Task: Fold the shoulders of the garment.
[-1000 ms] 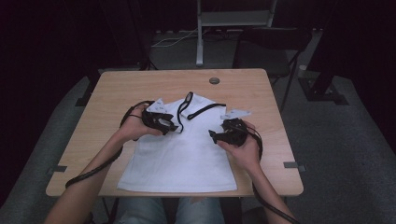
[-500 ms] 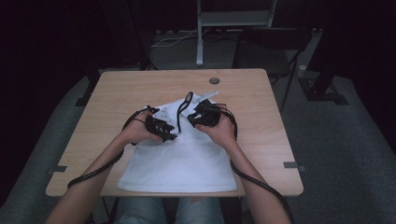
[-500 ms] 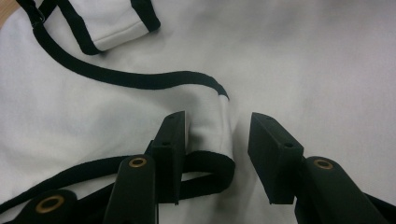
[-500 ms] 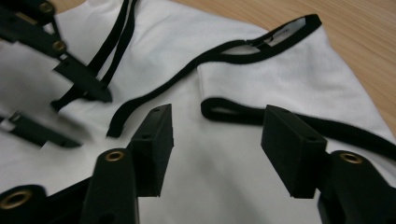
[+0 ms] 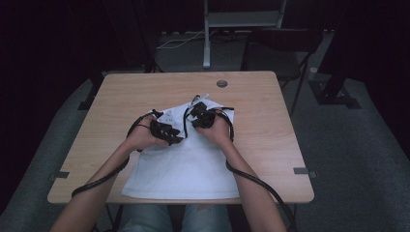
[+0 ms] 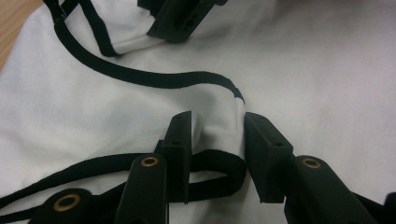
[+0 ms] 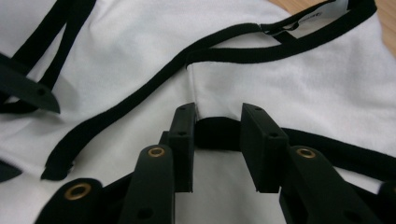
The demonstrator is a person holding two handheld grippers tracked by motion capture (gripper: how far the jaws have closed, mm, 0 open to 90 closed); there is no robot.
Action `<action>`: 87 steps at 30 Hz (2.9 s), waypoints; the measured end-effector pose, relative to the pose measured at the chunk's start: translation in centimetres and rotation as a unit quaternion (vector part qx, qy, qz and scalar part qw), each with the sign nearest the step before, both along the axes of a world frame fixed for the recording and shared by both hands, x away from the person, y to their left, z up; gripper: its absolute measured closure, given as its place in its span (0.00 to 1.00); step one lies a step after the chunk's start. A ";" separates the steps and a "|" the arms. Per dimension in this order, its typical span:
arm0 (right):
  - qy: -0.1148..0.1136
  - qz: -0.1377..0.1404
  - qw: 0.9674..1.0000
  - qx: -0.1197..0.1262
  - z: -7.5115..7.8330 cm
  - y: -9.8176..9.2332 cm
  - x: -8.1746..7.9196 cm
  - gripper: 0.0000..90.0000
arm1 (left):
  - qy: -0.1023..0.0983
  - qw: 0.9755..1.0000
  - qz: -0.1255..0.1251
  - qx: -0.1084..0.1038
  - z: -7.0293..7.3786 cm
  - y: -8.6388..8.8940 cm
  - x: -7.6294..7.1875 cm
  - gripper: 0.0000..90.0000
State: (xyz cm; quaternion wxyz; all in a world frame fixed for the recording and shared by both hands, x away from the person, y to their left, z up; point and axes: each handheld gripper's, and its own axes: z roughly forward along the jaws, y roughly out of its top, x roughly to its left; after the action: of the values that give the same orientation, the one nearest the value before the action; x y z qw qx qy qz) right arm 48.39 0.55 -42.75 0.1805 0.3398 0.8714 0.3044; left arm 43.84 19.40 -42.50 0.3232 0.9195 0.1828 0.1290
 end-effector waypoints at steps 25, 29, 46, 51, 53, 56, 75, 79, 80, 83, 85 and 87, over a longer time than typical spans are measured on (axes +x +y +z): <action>-0.009 0.015 1.000 0.020 1.1 -1.4 -1.7 0.95 | -0.001 1.000 0.015 -0.015 -0.2 0.0 -0.1 0.71; -0.011 0.024 0.999 0.020 1.3 -1.7 -2.2 0.95 | -0.002 1.000 0.015 -0.015 -0.2 0.0 -0.1 0.71; -0.011 0.053 0.998 0.022 2.1 -2.5 -4.0 0.95 | -0.004 1.000 0.024 -0.018 -0.3 -0.1 -0.1 0.71; -0.008 0.065 0.998 0.023 2.0 -2.6 -4.6 0.95 | -0.005 1.000 0.025 -0.016 -0.3 -0.1 0.0 0.71; -0.008 0.069 0.997 0.019 2.0 -2.6 -4.8 0.95 | -0.004 1.000 0.026 -0.017 -0.3 0.0 0.0 0.71; -0.005 0.075 0.997 0.018 1.9 -2.6 -5.1 0.95 | -0.006 0.999 0.027 -0.016 -0.3 0.0 0.0 0.71; 0.001 0.099 0.995 0.012 1.5 -2.3 -6.1 0.95 | -0.010 0.999 0.034 -0.019 -0.3 -0.1 0.0 0.70; 0.003 0.102 0.995 0.010 1.4 -2.2 -6.1 0.94 | -0.011 0.999 0.035 -0.020 -0.3 -0.1 0.0 0.70; 0.004 0.103 0.995 0.011 1.3 -2.2 -6.1 0.94 | -0.011 0.999 0.036 -0.020 -0.3 0.0 0.0 0.70; 0.008 0.103 0.995 0.015 1.2 -2.3 -6.1 0.94 | -0.013 0.999 0.038 -0.021 -0.3 0.0 0.1 0.70; 0.010 0.105 0.994 0.017 1.2 -2.3 -6.2 0.94 | -0.013 0.999 0.041 -0.023 -0.3 0.0 0.1 0.70; 0.012 0.106 0.994 0.019 1.1 -2.3 -6.2 0.93 | -0.013 0.999 0.041 -0.024 -0.3 0.0 0.1 0.70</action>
State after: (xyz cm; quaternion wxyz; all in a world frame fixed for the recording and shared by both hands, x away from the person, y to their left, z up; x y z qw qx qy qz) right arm 42.22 -1.78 -41.66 0.1300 0.2527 0.8986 0.3344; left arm 43.95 19.40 -42.82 0.3416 0.9015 0.2193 0.1501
